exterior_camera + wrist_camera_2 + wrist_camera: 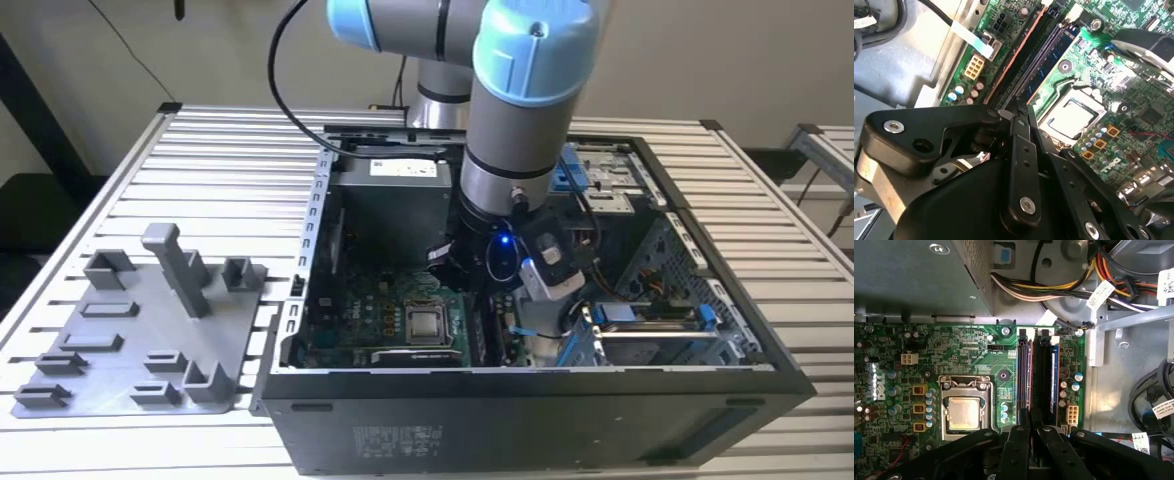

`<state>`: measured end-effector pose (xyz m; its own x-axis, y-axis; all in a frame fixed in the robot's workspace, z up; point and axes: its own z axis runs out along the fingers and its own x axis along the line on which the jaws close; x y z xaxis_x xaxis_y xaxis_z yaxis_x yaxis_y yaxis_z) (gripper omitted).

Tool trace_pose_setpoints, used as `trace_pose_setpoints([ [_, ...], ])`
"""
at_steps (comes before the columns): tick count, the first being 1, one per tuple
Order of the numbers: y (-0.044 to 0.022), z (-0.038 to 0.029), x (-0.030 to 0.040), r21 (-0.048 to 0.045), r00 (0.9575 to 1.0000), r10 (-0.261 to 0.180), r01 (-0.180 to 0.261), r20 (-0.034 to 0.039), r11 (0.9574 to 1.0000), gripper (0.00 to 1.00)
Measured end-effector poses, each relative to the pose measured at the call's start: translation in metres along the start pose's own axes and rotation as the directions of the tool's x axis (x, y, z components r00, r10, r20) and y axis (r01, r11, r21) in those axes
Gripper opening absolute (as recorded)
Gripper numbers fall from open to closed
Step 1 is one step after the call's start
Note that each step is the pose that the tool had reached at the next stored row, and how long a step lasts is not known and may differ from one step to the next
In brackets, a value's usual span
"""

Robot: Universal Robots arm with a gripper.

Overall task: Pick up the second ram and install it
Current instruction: 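Insert the second ram into the second slot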

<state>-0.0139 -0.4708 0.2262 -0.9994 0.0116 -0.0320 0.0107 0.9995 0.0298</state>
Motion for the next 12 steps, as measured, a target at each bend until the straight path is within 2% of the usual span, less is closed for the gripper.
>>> trace_pose_setpoints([
  [12,0.0001,0.0002,-0.0010,-0.0005,1.0000,-0.009,0.009,-0.0002,1.0000,0.13],
])
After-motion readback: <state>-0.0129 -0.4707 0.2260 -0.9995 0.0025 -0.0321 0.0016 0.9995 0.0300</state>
